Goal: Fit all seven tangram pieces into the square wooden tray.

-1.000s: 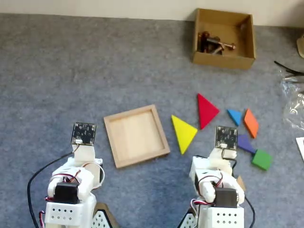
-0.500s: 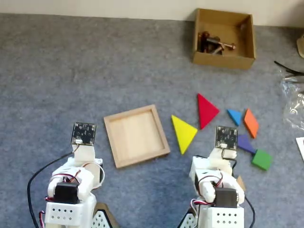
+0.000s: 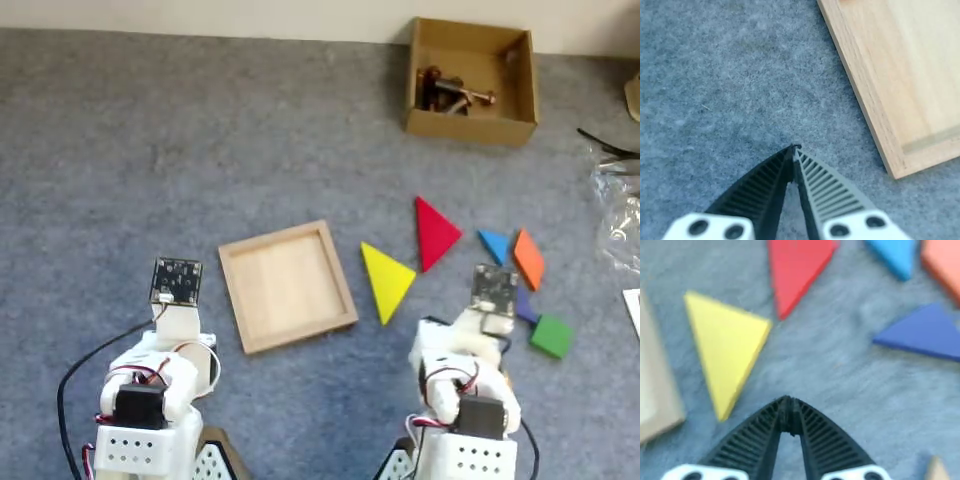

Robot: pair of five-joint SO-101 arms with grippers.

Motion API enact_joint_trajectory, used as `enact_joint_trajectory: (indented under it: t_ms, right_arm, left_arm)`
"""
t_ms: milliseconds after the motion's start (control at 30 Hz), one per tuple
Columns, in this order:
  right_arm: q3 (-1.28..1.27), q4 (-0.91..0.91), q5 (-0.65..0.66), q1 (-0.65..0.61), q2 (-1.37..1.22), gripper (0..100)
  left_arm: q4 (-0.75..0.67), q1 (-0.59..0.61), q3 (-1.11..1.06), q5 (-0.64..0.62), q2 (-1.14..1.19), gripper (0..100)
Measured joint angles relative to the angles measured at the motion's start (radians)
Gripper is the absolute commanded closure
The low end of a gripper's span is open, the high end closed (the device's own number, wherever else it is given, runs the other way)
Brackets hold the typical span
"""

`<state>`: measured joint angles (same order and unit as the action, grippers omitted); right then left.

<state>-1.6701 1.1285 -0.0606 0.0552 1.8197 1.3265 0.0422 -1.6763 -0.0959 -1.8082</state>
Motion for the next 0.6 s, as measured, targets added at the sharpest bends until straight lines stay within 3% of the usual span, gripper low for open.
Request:
enact_joint_trajectory:
  t_ms: [167, 433, 600]
  right_arm:
    - [0.000, -0.066, 0.029, 0.112, 0.000, 99.5]
    - [0.000, -0.083, 0.519, 0.190, 0.000, 99.5]
    - [0.000, -0.083, 0.566, 0.195, 0.000, 99.5]
  left_arm:
    - [0.000, 0.000, 0.000, 0.000, 0.000, 99]
    - [0.000, 0.000, 0.000, 0.000, 0.000, 99]
    - [0.000, 0.000, 0.000, 0.000, 0.000, 99]
